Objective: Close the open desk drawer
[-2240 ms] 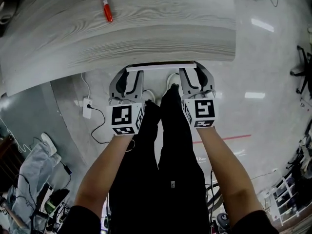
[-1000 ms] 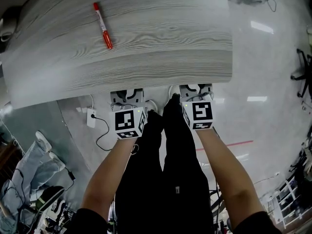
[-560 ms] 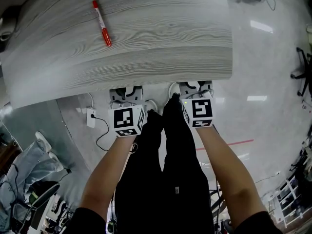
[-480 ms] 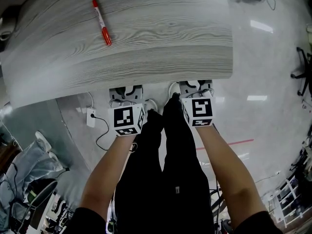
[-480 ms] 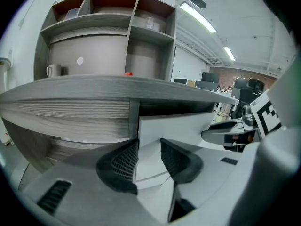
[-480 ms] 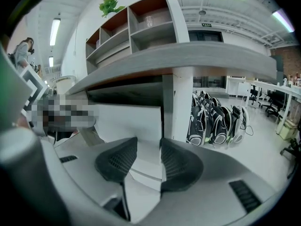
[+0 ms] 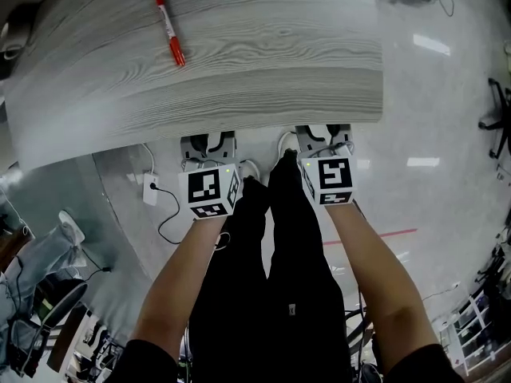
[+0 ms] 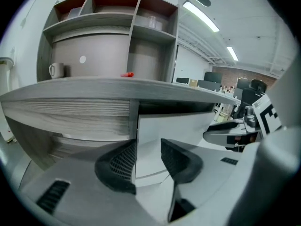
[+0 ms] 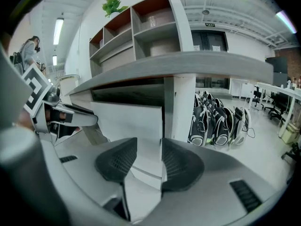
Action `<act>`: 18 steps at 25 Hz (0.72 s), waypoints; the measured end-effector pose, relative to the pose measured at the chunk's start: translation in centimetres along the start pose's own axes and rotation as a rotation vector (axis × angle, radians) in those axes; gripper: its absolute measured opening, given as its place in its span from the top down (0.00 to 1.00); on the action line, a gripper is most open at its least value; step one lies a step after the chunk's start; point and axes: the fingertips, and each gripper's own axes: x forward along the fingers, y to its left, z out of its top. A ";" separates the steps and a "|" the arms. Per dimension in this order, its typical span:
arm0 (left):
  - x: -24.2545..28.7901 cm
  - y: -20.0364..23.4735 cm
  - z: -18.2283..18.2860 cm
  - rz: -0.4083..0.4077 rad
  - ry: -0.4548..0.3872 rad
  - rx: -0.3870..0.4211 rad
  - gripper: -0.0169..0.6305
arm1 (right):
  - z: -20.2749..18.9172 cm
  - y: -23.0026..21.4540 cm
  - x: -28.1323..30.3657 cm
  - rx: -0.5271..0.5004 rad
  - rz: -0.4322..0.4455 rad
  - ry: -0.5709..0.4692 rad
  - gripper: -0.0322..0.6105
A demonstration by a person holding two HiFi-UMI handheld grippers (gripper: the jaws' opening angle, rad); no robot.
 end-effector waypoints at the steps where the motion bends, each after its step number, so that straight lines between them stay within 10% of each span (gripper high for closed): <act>1: -0.2 -0.2 0.0 -0.002 -0.001 -0.001 0.73 | -0.1 0.0 -0.3 0.002 0.002 0.000 0.69; 18: -8.3 -5.1 -0.6 -0.125 0.011 -0.008 0.73 | 0.7 2.7 -9.4 0.074 -0.024 -0.070 0.69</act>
